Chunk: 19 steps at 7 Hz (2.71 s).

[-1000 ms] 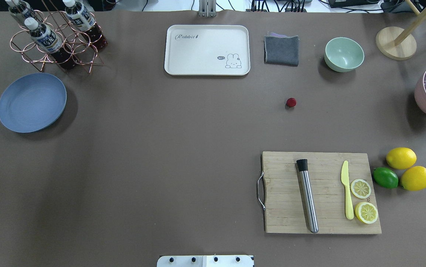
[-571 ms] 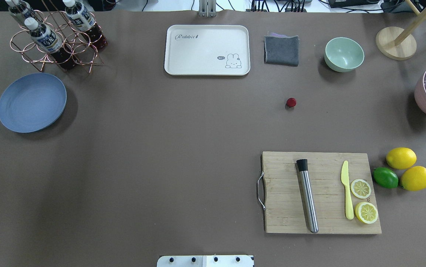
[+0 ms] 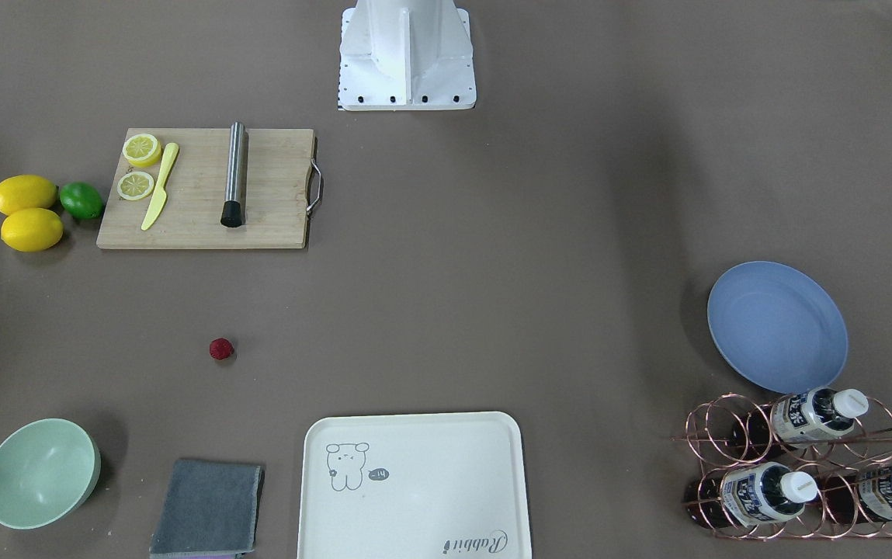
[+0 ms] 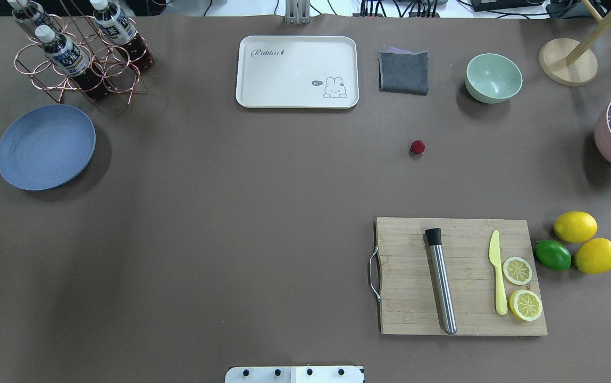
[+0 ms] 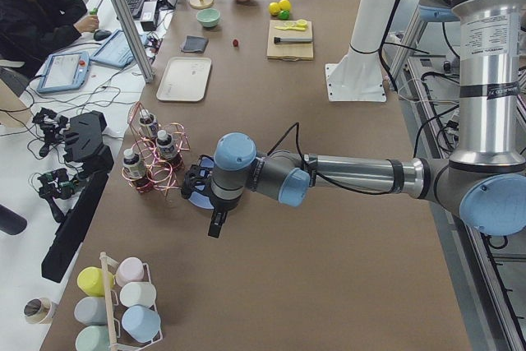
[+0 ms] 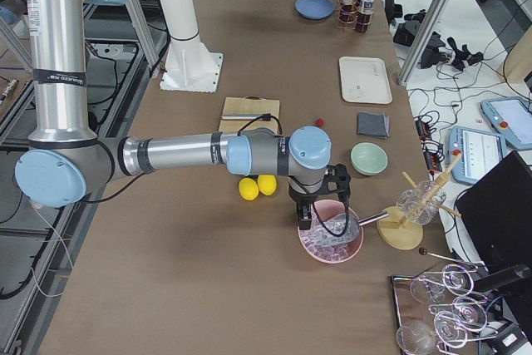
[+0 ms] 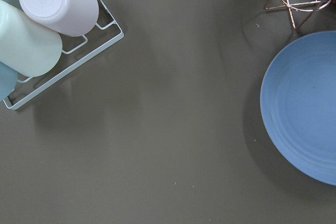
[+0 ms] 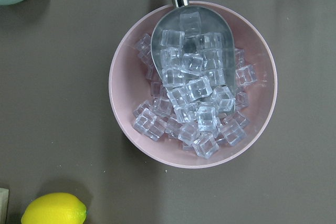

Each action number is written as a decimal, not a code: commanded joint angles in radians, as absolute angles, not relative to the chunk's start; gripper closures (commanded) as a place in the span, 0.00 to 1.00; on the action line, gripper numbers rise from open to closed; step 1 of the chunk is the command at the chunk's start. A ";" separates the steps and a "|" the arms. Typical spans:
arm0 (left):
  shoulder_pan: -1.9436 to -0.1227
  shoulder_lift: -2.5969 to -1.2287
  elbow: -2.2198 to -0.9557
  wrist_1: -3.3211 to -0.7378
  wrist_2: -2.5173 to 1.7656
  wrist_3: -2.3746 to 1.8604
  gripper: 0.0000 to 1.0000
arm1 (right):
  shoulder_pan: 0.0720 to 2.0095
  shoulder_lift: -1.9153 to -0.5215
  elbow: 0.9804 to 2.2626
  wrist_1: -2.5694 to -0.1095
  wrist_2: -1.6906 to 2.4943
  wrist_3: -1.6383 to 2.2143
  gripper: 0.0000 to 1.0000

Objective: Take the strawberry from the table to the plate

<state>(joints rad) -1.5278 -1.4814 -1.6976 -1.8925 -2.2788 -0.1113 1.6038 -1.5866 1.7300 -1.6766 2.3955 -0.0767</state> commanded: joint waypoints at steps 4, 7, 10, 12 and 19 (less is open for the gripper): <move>-1.525 -1.479 -1.661 -1.979 -2.279 -0.110 0.02 | 1.611 -1.588 1.738 -1.677 2.398 -0.077 0.00; -1.525 -1.488 -1.649 -2.006 -2.279 -0.109 0.02 | 1.611 -1.580 1.740 -1.677 2.395 -0.077 0.00; -1.523 -1.486 -1.532 -2.253 -2.292 -0.109 0.02 | 1.603 -1.554 1.741 -1.677 2.396 -0.072 0.00; -1.509 -1.547 -1.462 -2.270 -2.421 -0.138 0.02 | 1.557 -1.500 1.743 -1.675 2.396 0.022 0.00; -1.251 -1.631 -1.306 -2.587 -2.219 -0.614 0.02 | 1.341 -1.450 1.730 -1.384 2.385 0.492 0.00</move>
<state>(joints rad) -1.3098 -1.6161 -1.3418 -2.5237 -2.2635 -0.5193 1.3726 -1.4508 1.7306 -1.4293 2.3879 0.4212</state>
